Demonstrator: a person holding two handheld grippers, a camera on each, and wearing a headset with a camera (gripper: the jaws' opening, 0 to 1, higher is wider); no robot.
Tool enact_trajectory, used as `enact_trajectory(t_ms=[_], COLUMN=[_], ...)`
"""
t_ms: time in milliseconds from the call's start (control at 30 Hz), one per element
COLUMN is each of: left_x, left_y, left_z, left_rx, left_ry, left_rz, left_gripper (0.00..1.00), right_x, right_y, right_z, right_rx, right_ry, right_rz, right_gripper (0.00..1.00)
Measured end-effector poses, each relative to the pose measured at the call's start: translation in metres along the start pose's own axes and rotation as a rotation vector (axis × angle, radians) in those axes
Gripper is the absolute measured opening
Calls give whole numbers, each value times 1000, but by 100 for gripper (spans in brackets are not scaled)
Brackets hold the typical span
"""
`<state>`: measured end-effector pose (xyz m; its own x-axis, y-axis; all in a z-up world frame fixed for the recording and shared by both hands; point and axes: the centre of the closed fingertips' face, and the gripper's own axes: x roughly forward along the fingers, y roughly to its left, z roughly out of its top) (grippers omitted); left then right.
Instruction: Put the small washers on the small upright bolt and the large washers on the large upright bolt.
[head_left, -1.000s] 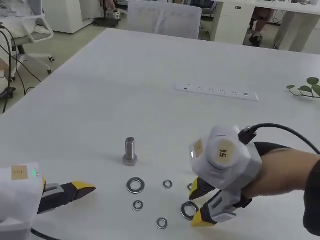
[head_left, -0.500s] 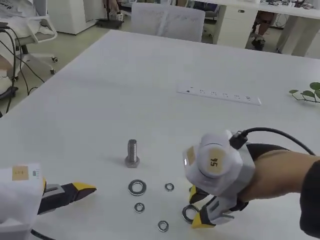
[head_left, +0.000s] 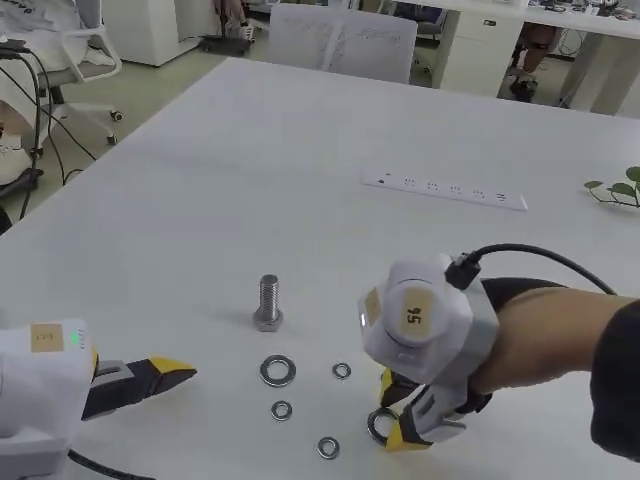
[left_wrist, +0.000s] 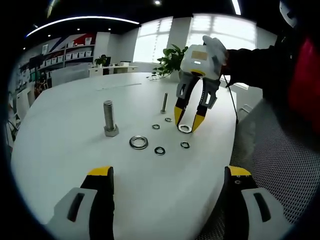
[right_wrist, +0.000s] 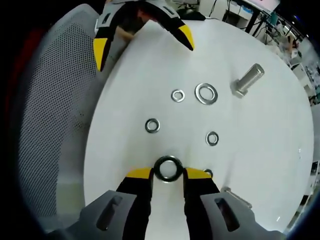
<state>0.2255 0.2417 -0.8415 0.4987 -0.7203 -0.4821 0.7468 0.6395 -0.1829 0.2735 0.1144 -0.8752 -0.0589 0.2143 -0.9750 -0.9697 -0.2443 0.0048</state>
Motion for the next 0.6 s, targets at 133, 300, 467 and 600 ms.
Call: enact_trajectory(t_ms=[133,300,467,600], left_x=[0,0,1,2], left_y=[1,1,1,2], left_z=[2,4,5,7], left_rx=[1,1,1,-3], left_ry=[-3,-7,-15,-25], left_rz=[5,11,17,25], left_gripper=[91,91,91,91], right_x=[0,-1,-1,-1], right_y=[-1,-2,-3,-3], right_z=[-1,0,-2,-3], right_rx=[0,5,8,6], right_ry=[16,21,17,18], right_rz=[3,5,4,1], right_gripper=[24,24,24,24])
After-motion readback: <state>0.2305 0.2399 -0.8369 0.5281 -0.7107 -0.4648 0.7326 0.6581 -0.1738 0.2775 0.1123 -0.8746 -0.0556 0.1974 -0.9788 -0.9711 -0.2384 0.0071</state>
